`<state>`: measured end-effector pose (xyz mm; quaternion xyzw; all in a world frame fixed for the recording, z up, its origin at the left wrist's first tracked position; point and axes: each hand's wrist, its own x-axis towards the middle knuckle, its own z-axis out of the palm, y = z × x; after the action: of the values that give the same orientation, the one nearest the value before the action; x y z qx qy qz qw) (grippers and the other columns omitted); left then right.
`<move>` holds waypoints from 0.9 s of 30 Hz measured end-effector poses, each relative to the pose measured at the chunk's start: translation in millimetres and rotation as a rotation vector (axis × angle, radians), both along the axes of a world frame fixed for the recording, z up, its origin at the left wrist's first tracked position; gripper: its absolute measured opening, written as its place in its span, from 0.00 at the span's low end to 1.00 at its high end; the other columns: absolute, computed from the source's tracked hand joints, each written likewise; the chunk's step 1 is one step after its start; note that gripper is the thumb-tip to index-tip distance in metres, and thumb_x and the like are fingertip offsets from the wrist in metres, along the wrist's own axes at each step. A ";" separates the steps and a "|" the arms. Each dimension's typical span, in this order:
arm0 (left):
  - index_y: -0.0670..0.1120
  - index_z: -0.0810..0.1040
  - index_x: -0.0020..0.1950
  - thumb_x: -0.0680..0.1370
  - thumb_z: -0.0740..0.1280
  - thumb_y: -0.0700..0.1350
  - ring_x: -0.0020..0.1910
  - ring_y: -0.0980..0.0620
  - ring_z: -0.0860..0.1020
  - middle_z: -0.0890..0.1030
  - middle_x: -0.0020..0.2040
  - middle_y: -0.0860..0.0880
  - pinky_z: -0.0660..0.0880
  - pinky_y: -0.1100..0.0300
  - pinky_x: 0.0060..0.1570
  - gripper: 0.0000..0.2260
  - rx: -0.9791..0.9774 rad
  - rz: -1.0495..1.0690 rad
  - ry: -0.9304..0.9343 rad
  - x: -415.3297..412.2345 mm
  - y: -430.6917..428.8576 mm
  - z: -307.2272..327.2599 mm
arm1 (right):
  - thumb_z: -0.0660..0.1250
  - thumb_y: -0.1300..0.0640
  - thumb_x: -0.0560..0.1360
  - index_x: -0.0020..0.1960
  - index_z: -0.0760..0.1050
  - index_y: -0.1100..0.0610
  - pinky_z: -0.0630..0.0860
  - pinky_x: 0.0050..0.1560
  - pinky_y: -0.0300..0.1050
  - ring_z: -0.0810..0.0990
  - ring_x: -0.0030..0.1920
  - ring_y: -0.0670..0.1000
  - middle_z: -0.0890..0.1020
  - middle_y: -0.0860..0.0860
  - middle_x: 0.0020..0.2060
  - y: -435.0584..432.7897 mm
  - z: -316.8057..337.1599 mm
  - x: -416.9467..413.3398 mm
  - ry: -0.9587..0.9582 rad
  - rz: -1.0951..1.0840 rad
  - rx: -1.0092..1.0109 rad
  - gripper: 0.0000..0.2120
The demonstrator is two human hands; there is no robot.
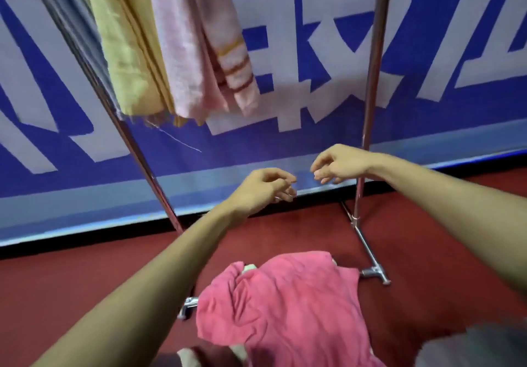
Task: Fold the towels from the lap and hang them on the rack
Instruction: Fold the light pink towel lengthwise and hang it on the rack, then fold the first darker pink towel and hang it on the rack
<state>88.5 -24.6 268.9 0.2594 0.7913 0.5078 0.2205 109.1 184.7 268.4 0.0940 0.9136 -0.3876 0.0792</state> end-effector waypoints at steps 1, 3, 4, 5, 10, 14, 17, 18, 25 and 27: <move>0.47 0.77 0.48 0.80 0.59 0.36 0.37 0.54 0.79 0.81 0.41 0.48 0.71 0.61 0.45 0.09 -0.019 -0.007 -0.036 -3.6 6.2 -19.5 | 0.65 0.64 0.77 0.56 0.77 0.63 0.75 0.42 0.42 0.81 0.46 0.52 0.82 0.57 0.46 4.0 -23.7 -2.1 -0.035 -0.018 -0.028 0.09; 0.48 0.77 0.47 0.80 0.60 0.37 0.38 0.54 0.79 0.82 0.41 0.49 0.71 0.61 0.46 0.09 -0.052 -0.016 -0.091 -10.2 16.6 -58.4 | 0.64 0.66 0.76 0.51 0.77 0.62 0.74 0.34 0.38 0.81 0.39 0.49 0.80 0.56 0.39 12.1 -71.0 -6.9 -0.096 -0.053 -0.068 0.06; 0.48 0.77 0.47 0.80 0.60 0.37 0.39 0.54 0.79 0.82 0.41 0.49 0.71 0.61 0.46 0.09 -0.067 -0.019 -0.114 -12.3 21.6 -76.2 | 0.64 0.67 0.75 0.48 0.78 0.61 0.73 0.29 0.35 0.80 0.34 0.47 0.79 0.55 0.36 16.4 -94.2 -8.7 -0.121 -0.075 -0.076 0.05; 0.48 0.77 0.47 0.80 0.60 0.36 0.39 0.54 0.80 0.81 0.41 0.49 0.72 0.63 0.44 0.10 -0.086 -0.022 -0.135 -14.2 27.0 -93.5 | 0.64 0.67 0.75 0.45 0.77 0.60 0.72 0.26 0.35 0.79 0.31 0.46 0.79 0.54 0.34 22.0 -117.7 -10.2 -0.145 -0.104 -0.083 0.05; 0.44 0.78 0.49 0.79 0.61 0.35 0.42 0.49 0.81 0.82 0.42 0.46 0.73 0.59 0.47 0.08 -0.131 -0.021 -0.290 -21.1 53.8 -175.5 | 0.60 0.66 0.76 0.41 0.77 0.57 0.75 0.34 0.40 0.80 0.38 0.50 0.81 0.55 0.43 51.2 -232.5 -1.0 -0.295 -0.365 -0.232 0.10; 0.41 0.79 0.55 0.79 0.60 0.37 0.46 0.48 0.82 0.84 0.49 0.44 0.74 0.56 0.51 0.09 -0.186 -0.043 -0.365 -23.8 68.8 -228.7 | 0.60 0.65 0.77 0.53 0.77 0.66 0.74 0.31 0.40 0.81 0.41 0.56 0.81 0.62 0.46 66.4 -304.3 10.5 -0.361 -0.667 -0.339 0.09; 0.43 0.79 0.56 0.79 0.60 0.37 0.47 0.49 0.82 0.84 0.50 0.44 0.75 0.58 0.50 0.11 -0.219 -0.048 -0.389 -27.2 76.9 -256.1 | 0.62 0.64 0.74 0.54 0.77 0.68 0.78 0.34 0.45 0.77 0.34 0.54 0.81 0.61 0.44 76.2 -352.7 17.8 -0.364 -0.803 -0.236 0.12; 0.44 0.79 0.56 0.79 0.60 0.36 0.46 0.49 0.82 0.84 0.49 0.45 0.74 0.59 0.49 0.11 -0.234 -0.057 -0.392 -29.0 79.6 -264.0 | 0.64 0.62 0.73 0.55 0.77 0.67 0.79 0.39 0.48 0.78 0.38 0.54 0.82 0.61 0.47 78.5 -368.3 20.4 -0.387 -0.814 -0.192 0.13; 0.43 0.79 0.57 0.79 0.60 0.35 0.45 0.51 0.80 0.82 0.48 0.45 0.74 0.67 0.41 0.11 -0.282 -0.122 -0.399 -35.5 86.1 -295.1 | 0.58 0.50 0.80 0.59 0.75 0.65 0.72 0.60 0.48 0.76 0.62 0.60 0.78 0.62 0.61 60.0 -409.6 28.1 -0.517 -0.697 -0.026 0.19; 0.43 0.78 0.55 0.79 0.59 0.34 0.44 0.51 0.80 0.82 0.48 0.44 0.74 0.68 0.39 0.11 -0.273 -0.115 -0.407 -35.5 81.1 -297.2 | 0.59 0.51 0.80 0.59 0.76 0.65 0.72 0.58 0.46 0.77 0.61 0.60 0.79 0.61 0.60 55.3 -409.8 25.7 -0.503 -0.702 -0.010 0.19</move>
<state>53.0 56.5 -28.3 0.1642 0.7757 0.4247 0.4369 134.7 240.0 -141.4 0.4902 0.7766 -0.3605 0.1632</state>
